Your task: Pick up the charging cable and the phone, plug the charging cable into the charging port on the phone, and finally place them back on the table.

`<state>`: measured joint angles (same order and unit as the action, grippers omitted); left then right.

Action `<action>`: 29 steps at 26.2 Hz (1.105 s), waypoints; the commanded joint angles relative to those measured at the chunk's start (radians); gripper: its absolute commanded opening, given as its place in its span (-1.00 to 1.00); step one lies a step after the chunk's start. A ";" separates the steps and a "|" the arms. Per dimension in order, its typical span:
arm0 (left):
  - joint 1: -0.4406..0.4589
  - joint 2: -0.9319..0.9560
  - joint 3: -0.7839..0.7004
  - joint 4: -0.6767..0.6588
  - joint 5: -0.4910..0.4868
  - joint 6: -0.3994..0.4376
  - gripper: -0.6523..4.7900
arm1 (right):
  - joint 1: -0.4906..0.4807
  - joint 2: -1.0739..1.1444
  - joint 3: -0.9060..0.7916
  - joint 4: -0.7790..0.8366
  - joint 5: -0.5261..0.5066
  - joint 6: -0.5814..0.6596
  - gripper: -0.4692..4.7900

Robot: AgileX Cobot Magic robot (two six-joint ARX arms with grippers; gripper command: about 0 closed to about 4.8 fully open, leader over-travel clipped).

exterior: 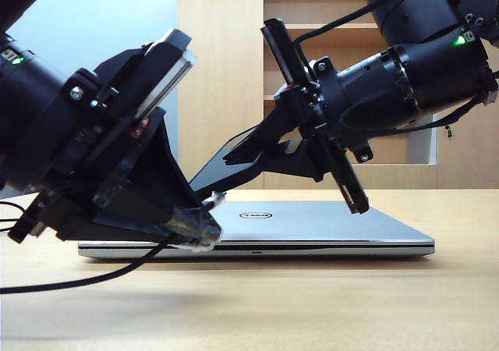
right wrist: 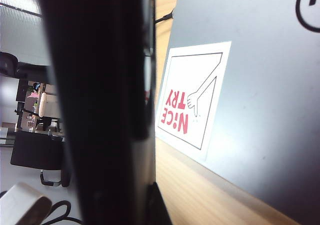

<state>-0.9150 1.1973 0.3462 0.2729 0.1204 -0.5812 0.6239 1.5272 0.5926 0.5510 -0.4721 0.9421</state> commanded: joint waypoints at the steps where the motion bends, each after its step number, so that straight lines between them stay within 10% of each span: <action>1: 0.000 -0.003 0.003 0.027 0.000 -0.004 -0.78 | -0.021 -0.006 0.007 0.052 0.002 -0.004 -0.84; 29: 0.000 -0.003 0.003 0.014 0.000 -0.003 -0.78 | -0.036 -0.006 0.006 0.019 -0.051 0.034 -0.84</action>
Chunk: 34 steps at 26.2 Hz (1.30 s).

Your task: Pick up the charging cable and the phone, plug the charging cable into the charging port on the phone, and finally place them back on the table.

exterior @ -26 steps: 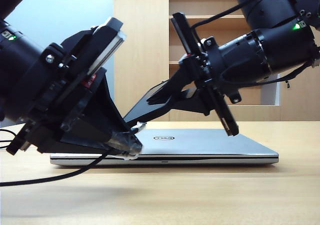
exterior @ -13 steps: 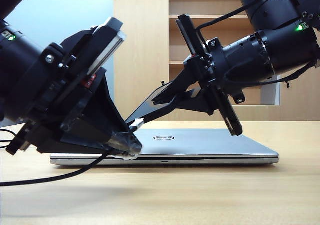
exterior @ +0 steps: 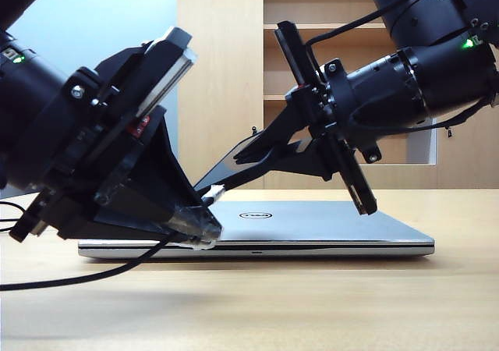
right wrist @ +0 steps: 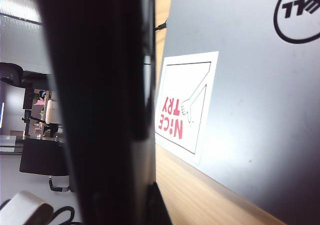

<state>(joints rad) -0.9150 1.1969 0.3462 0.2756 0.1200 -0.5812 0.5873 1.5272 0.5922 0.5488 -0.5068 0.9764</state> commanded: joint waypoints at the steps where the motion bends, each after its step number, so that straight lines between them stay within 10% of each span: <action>1: 0.000 -0.002 0.003 0.011 0.000 -0.003 -0.78 | 0.001 -0.006 0.007 0.021 -0.019 0.000 -0.84; 34: 0.000 -0.002 0.003 0.025 0.000 -0.003 -0.78 | 0.016 -0.006 0.007 0.024 -0.024 -0.056 -0.84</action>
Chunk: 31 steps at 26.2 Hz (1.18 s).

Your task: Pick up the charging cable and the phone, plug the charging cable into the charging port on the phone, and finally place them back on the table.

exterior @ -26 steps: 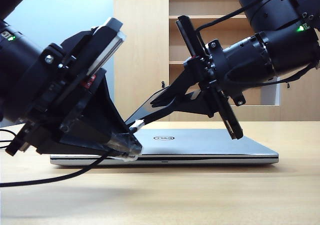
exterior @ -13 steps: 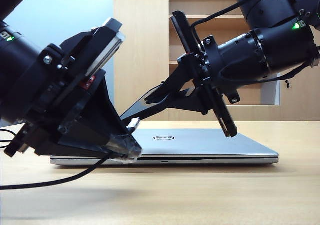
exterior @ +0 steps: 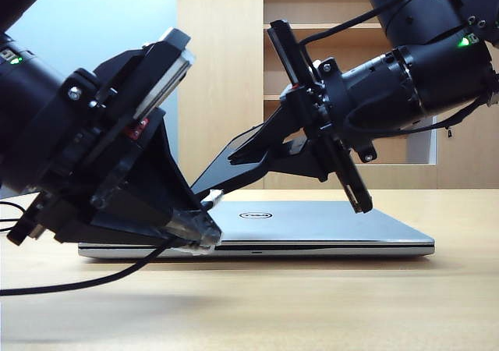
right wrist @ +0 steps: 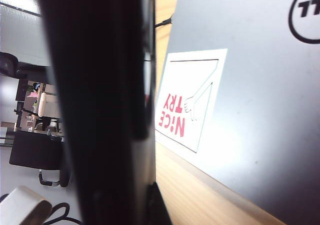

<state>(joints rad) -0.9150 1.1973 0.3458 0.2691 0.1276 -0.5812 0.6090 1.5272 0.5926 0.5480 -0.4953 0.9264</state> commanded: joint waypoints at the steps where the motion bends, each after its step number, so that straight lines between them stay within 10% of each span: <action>1: 0.000 -0.003 0.004 0.032 -0.008 -0.003 -0.78 | -0.011 -0.006 0.006 0.026 -0.039 -0.006 -0.84; 31: 0.001 -0.003 0.004 0.045 -0.008 -0.022 -0.78 | -0.010 -0.006 0.006 0.032 -0.064 -0.013 -0.84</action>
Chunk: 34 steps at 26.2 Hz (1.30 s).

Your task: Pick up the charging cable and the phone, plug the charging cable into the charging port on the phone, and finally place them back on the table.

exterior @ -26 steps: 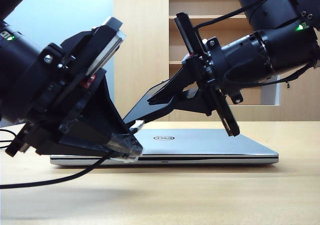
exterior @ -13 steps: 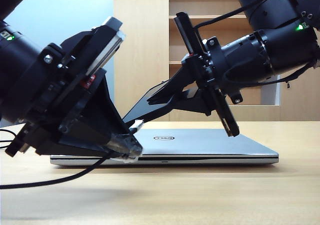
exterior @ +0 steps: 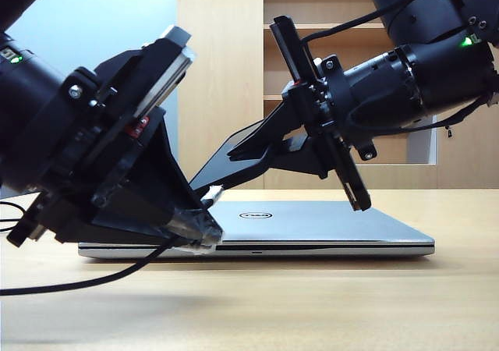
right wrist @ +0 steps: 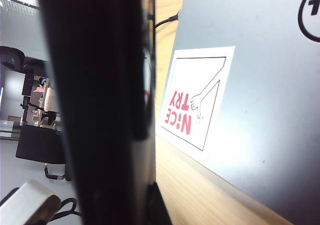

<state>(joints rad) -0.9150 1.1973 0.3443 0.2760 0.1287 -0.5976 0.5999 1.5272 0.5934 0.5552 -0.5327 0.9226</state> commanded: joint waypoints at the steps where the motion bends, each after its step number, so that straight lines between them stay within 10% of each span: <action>1: 0.001 -0.003 0.005 0.039 -0.009 -0.005 -0.78 | -0.001 -0.006 0.006 0.027 -0.026 -0.008 -0.84; 34: 0.001 -0.003 0.005 0.032 -0.009 -0.005 -0.78 | -0.010 -0.006 0.006 0.048 0.006 0.024 -0.84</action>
<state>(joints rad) -0.9150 1.1973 0.3443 0.2886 0.1272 -0.6006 0.5919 1.5272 0.5930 0.5625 -0.5163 0.9455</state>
